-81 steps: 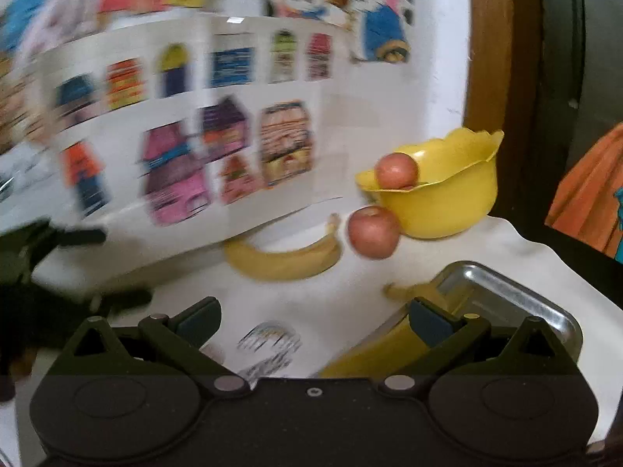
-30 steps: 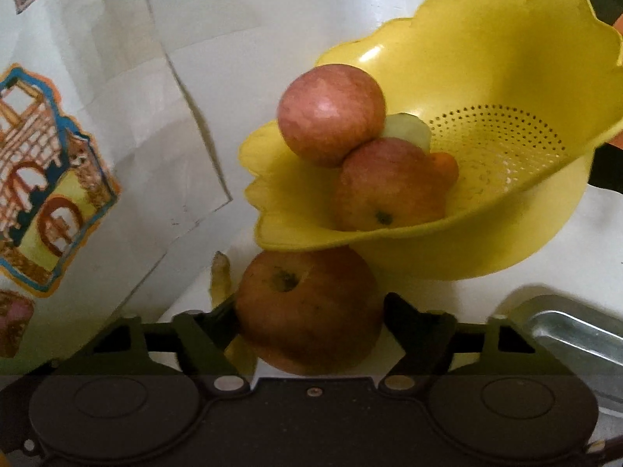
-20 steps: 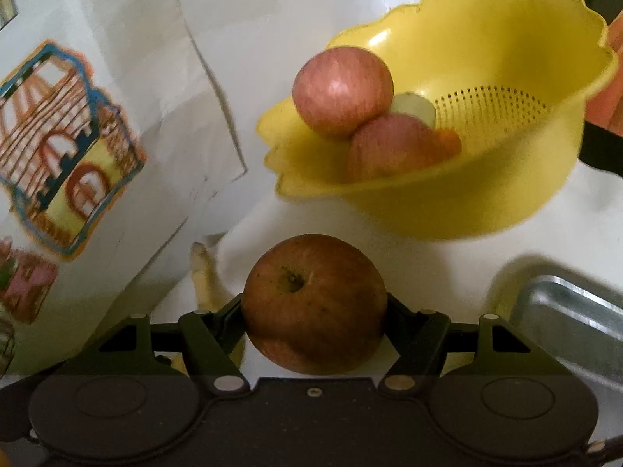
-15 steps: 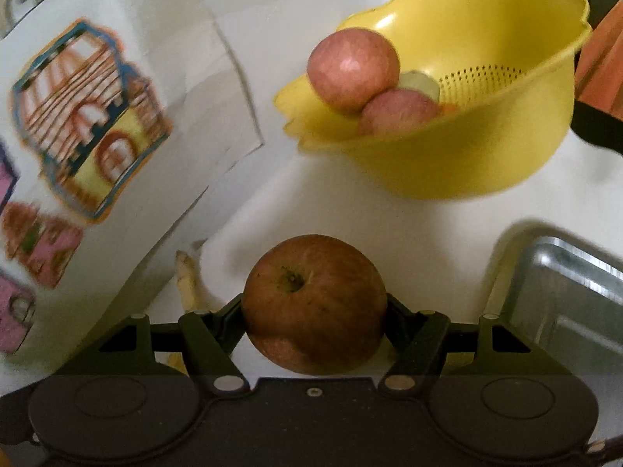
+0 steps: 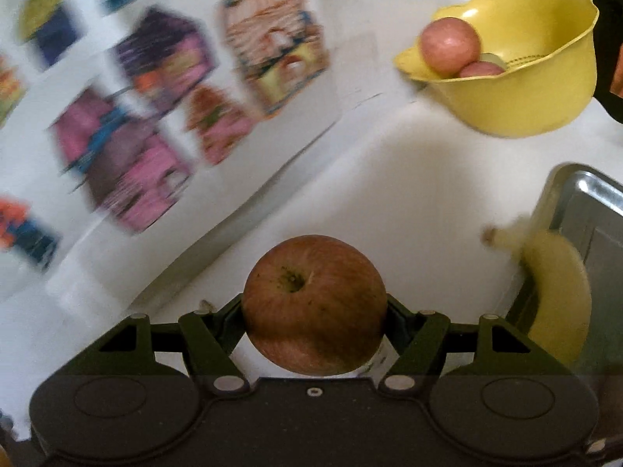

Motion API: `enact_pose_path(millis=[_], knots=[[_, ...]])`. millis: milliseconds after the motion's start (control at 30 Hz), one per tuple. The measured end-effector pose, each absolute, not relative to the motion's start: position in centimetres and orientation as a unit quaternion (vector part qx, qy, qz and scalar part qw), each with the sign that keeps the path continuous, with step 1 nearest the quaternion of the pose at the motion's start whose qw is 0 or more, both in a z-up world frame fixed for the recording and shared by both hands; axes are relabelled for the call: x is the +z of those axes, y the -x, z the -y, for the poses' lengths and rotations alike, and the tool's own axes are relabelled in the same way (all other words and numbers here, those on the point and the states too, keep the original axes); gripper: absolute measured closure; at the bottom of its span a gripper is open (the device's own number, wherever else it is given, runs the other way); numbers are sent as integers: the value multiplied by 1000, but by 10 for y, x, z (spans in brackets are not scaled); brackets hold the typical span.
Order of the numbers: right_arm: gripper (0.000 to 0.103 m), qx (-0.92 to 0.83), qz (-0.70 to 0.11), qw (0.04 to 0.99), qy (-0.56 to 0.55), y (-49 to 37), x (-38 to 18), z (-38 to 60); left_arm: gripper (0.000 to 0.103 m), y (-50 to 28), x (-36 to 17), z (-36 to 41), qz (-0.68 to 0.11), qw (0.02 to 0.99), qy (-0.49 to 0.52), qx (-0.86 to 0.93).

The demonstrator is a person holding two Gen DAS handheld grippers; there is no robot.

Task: Organize fruits
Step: 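Carry the apple and banana toward the metal tray with both grippers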

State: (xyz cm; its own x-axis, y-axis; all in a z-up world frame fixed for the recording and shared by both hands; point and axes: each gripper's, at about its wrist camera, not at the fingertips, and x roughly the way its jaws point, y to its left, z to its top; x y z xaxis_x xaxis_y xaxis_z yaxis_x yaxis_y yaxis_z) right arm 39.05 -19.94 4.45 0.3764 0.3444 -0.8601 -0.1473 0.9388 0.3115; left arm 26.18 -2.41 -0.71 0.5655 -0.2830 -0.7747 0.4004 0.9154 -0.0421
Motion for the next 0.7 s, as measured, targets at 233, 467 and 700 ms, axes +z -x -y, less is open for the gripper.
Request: enact_pose_path(millis=[233,467,700], knots=[[31,178,-534,823,-84,-323,77,195,62,-223,-1,16,-429,878,-69,-201],[31,185,-511,835,-83,-260,93,212,63,-200,-1,19,-436,875,-56,-204],[31,178,-522,824,-126,-209,78,236,63,-178,3,16,-437,875,-15,-210]])
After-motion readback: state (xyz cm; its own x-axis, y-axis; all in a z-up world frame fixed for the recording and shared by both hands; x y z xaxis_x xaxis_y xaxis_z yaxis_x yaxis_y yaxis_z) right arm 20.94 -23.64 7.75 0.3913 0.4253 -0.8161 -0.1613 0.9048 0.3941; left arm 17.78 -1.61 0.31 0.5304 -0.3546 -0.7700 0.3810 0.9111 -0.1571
